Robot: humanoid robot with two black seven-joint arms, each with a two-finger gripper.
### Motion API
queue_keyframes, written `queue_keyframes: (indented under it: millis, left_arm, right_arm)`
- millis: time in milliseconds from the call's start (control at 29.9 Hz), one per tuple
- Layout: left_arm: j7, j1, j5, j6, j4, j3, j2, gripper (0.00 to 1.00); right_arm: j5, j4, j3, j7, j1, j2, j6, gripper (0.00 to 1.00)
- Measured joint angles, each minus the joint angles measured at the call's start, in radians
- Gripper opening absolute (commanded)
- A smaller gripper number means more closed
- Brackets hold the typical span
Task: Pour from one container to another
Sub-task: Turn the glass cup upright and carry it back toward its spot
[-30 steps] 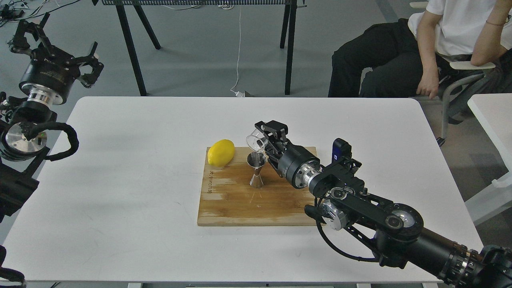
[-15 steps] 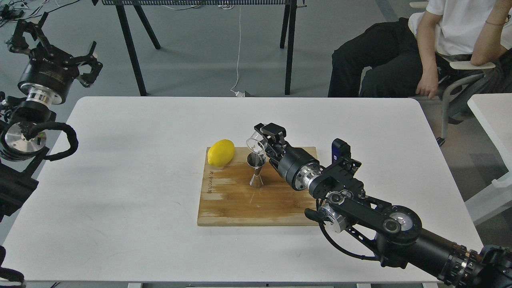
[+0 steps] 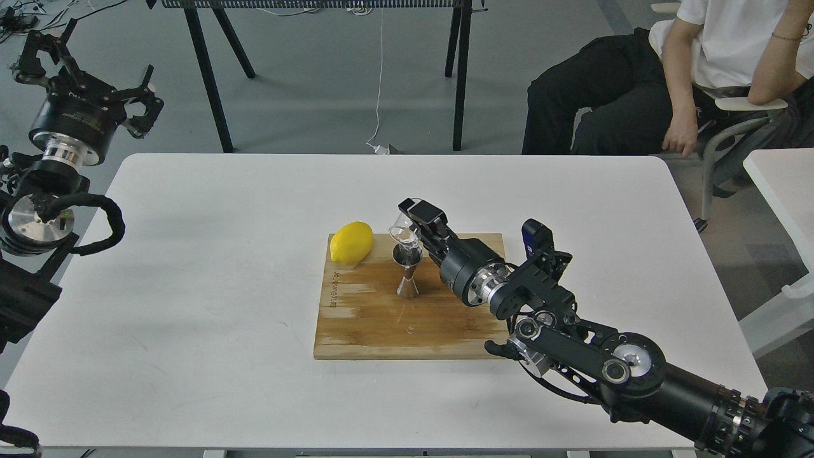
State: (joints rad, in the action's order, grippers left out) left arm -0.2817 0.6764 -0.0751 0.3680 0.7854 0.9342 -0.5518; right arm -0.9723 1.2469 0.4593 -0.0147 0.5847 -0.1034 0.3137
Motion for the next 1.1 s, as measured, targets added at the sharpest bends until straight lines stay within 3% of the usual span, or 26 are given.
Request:
queue_keyframes:
  millis: [401,735,1103]
  left_arm:
    - [-0.002,-0.001,0.0,-0.001,0.0,0.0,-0.001,1.0]
    - [-0.002,-0.001,0.0,0.0,-0.002,0.002,0.003,1.0]
    - [-0.003,0.0,0.0,-0.001,-0.014,0.002,0.004,1.0]
  right_arm:
    - [-0.096,0.0,-0.052,-0.034,0.013,-0.038,0.008,0.35]
    - [-0.133,-0.001,-0.105,-0.105,0.038,-0.083,0.032,0.34]
    - [-0.115,0.001,-0.113,-0.109,0.014,-0.078,0.046,0.34]
